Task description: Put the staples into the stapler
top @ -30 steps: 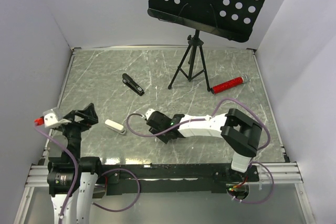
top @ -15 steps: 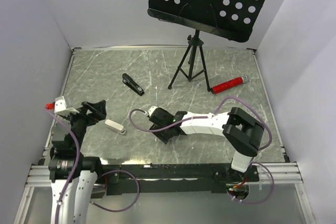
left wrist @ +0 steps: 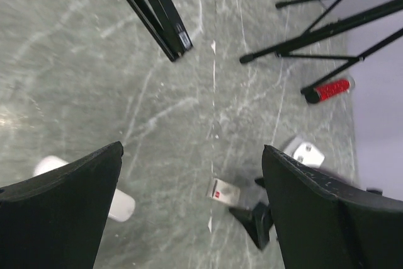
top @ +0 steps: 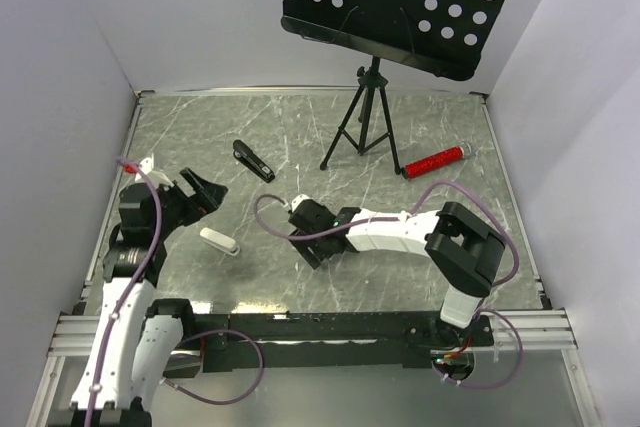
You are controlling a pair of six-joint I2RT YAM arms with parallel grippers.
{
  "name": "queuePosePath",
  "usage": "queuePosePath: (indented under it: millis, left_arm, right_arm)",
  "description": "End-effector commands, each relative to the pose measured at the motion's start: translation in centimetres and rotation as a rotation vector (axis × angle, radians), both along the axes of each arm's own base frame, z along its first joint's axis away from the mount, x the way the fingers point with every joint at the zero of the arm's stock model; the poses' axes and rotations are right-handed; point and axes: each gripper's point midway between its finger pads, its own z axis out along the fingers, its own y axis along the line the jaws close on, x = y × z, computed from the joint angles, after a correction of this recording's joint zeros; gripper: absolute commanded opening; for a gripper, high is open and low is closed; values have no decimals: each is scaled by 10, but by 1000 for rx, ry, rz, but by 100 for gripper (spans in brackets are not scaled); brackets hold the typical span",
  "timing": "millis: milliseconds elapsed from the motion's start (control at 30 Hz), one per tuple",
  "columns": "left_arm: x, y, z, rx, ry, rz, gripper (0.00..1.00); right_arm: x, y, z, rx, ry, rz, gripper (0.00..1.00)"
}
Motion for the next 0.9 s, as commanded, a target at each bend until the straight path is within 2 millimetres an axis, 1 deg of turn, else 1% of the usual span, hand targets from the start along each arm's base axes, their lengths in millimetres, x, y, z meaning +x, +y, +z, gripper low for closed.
queuePosePath:
  millis: [0, 33, 67, 133, 167, 233, 267, 300, 333, 367, 400, 433, 467, 533, 567, 700, 733, 767, 867]
  left_arm:
    - [9, -26, 15, -85, -32, -134, 97]
    - [8, -34, 9, -94, -18, -163, 97]
    - [12, -36, 5, -100, -10, -174, 97]
    - [11, -44, -6, -119, 21, -195, 97]
    - [13, -47, -11, -127, 37, -204, 97]
    - [13, -55, -23, -142, 77, -216, 97]
    - [15, -58, -24, -146, 76, -221, 97]
    - [13, -64, -29, -155, 94, -233, 97]
    - [14, -66, -32, -155, 101, -226, 97]
    - [15, -69, -35, -152, 110, -228, 97]
    - [13, -73, -37, -151, 121, -235, 97]
    - [15, -73, -42, -140, 134, -217, 97]
    - [14, -74, -43, -138, 139, -216, 97]
    - [11, -77, -48, -136, 163, -210, 98]
    - [9, -77, -50, -135, 172, -208, 98]
    - [5, -78, -55, -101, 171, -214, 99]
    - [5, -78, -57, -93, 175, -212, 99]
    - [5, -78, -59, -78, 173, -211, 99]
    - [4, -83, -65, -59, 189, -228, 99]
  right_arm:
    - [24, -14, 5, 14, -33, -127, 80]
    - [27, -14, 6, 18, -33, -136, 80]
    - [31, -16, 7, 20, -34, -150, 80]
    - [34, -21, 8, -3, -30, -173, 79]
    - [37, -20, 13, 5, -35, -182, 79]
    - [38, -19, 17, 20, -22, -194, 79]
    - [39, -18, 22, 41, -17, -203, 79]
    - [37, -15, 26, 70, -2, -211, 79]
    - [33, -8, 29, 109, 26, -197, 79]
    - [30, -2, 37, 154, 36, -189, 78]
    - [28, 3, 42, 191, 51, -190, 78]
    - [23, 12, 47, 246, 79, -176, 77]
    - [21, 16, 49, 268, 96, -174, 76]
    - [24, 23, 54, 317, 114, -214, 73]
    - [19, 29, 54, 347, 153, -225, 73]
    - [22, 32, 49, 376, 194, -294, 68]
    - [22, 33, 47, 381, 201, -309, 65]
    - [22, 36, 47, 401, 213, -323, 64]
    - [24, 37, 43, 415, 219, -368, 59]
